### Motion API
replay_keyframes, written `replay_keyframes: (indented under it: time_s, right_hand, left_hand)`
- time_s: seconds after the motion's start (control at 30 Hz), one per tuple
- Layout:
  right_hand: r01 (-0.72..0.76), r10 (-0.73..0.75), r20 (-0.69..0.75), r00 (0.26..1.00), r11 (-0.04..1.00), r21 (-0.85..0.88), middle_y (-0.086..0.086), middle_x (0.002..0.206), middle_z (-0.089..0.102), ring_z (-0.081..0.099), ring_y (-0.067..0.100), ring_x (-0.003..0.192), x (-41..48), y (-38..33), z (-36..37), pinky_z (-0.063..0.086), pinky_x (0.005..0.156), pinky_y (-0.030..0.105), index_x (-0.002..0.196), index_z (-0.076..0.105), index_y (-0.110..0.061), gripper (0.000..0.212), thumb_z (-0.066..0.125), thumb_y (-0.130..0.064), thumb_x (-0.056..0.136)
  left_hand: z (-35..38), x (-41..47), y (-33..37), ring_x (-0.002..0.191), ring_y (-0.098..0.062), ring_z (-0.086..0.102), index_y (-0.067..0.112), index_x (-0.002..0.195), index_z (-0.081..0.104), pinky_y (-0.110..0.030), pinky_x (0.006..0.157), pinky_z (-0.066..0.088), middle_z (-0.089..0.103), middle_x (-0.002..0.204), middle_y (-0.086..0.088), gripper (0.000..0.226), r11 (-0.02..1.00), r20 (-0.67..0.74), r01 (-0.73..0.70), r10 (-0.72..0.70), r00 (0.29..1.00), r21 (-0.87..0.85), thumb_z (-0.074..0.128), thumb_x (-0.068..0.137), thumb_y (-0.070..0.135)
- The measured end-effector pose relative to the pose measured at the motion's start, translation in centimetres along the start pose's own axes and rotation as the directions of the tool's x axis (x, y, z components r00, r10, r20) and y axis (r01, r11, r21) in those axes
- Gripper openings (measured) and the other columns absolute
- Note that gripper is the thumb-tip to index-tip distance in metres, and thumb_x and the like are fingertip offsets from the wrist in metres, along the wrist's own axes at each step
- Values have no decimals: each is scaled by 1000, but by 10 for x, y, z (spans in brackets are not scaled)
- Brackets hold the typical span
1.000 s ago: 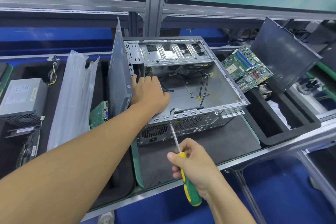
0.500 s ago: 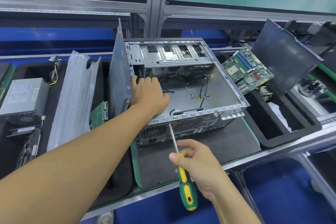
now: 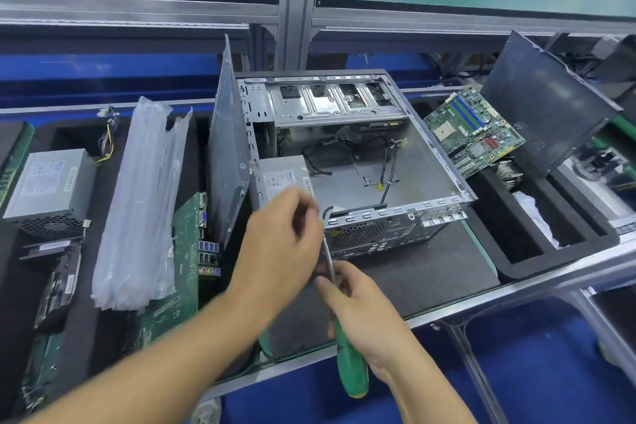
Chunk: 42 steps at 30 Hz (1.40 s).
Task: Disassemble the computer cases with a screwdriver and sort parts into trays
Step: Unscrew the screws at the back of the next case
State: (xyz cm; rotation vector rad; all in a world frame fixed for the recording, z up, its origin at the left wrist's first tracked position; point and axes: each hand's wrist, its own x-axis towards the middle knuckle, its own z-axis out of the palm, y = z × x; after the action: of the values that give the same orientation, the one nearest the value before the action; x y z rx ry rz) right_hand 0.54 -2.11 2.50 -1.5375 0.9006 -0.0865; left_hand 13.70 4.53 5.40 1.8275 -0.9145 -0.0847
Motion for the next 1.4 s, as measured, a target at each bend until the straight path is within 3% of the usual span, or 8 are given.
replay_keyframes:
  time_s: [0.17,0.5,0.6,0.77,0.93,1.1,1.23,1.4]
  right_hand:
    - [-24,27,-61,998,998,57,-4,94,70,55,15,58,-2,2,3,50,59,35,103,70,-40,41,39,-13,100]
    - [77,-123,-167,978,964,-256,-13,105,68,59,3,84,-6,-3,1,47,76,18,112,64,-40,38,44,-10,100]
    - [61,-128,-184,974,941,-333,-10,112,64,58,4,101,-6,-2,3,43,81,14,117,62,-37,32,45,-15,102]
    - [23,-94,-211,973,948,-316,-13,90,70,60,-4,78,-10,0,-1,42,61,5,95,66,-32,5,62,-32,96]
    - [-76,73,29,997,990,121,-2,81,71,62,9,70,-26,5,-16,50,67,23,101,73,-16,13,67,-26,96]
    - [-345,189,335,923,790,506,22,89,64,55,27,59,-60,25,-25,46,40,29,122,56,5,43,57,-31,98]
    - [-285,210,193,958,657,698,19,73,55,41,21,47,-70,34,-10,31,35,20,110,63,6,40,60,-26,85]
    - [17,70,-205,976,918,396,5,66,51,45,19,40,-71,42,6,38,43,32,85,66,-25,21,59,-11,99]
  left_hand:
    - [18,-56,-2,81,-12,69,25,85,77,-31,76,54,76,79,5,8,546,316,754,-689,652,-366,69,89,27]
    - [55,-20,2,65,-16,58,12,84,76,-22,45,44,68,70,-3,15,207,255,743,-853,456,-636,82,81,25]
    - [58,-22,1,70,-17,60,8,86,75,-28,61,47,67,71,-3,16,217,250,728,-843,476,-651,80,83,24]
    - [61,-25,0,72,-16,62,9,85,74,-36,71,53,69,72,-4,16,231,242,714,-835,495,-661,76,87,24]
    - [63,-23,-2,55,-11,63,4,85,72,-28,65,55,66,60,-3,13,147,281,668,-826,488,-730,73,89,16]
    - [66,-23,-6,58,-12,62,-2,88,71,-26,61,58,66,64,-5,13,104,305,625,-804,511,-774,72,90,12]
    - [66,-26,-11,60,-11,64,-2,90,71,-26,64,58,68,66,-6,14,98,329,618,-776,538,-780,70,91,13]
    - [61,-25,-13,68,-17,69,-2,94,70,-29,68,61,70,75,-11,15,34,412,633,-733,542,-773,67,94,13]
